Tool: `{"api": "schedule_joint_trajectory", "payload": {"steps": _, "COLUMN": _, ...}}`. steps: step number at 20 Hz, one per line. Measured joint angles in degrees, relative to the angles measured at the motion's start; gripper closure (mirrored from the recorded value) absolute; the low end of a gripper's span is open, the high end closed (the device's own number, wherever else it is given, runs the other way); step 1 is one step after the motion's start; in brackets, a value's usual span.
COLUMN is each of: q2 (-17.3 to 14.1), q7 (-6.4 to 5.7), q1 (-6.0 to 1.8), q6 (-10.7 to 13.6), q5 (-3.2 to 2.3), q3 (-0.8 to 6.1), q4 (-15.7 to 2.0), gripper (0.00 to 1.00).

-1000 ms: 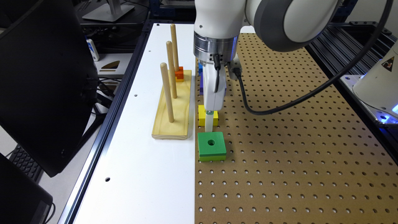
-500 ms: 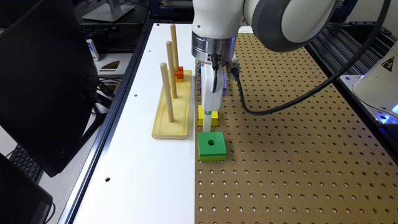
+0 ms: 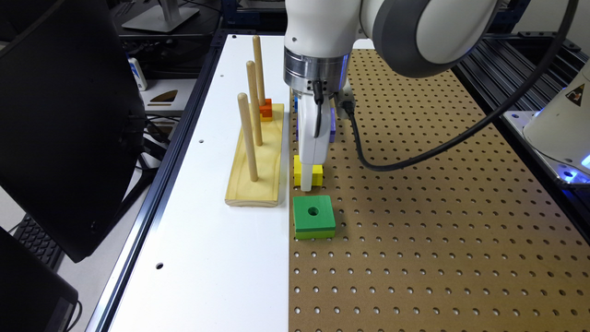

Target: Pick up yellow block.

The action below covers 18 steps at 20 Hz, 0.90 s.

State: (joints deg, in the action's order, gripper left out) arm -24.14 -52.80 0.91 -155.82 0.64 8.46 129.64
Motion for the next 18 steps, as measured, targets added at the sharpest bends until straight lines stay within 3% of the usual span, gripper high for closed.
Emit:
{"api": "schedule_joint_trajectory", "payload": {"steps": 11, "q2": 0.67, "q7": 0.0, "q1": 0.0, "q6": 0.97, "q5": 0.0, "q3": -0.13, "q4": 0.21, "gripper": 1.0}}
{"api": "schedule_joint_trajectory", "payload": {"steps": 18, "q2": 7.76, "q7": -0.08, "q1": 0.0, "q6": 8.26, "q5": 0.0, "q3": -0.06, "q4": 0.53, "gripper": 1.0}}
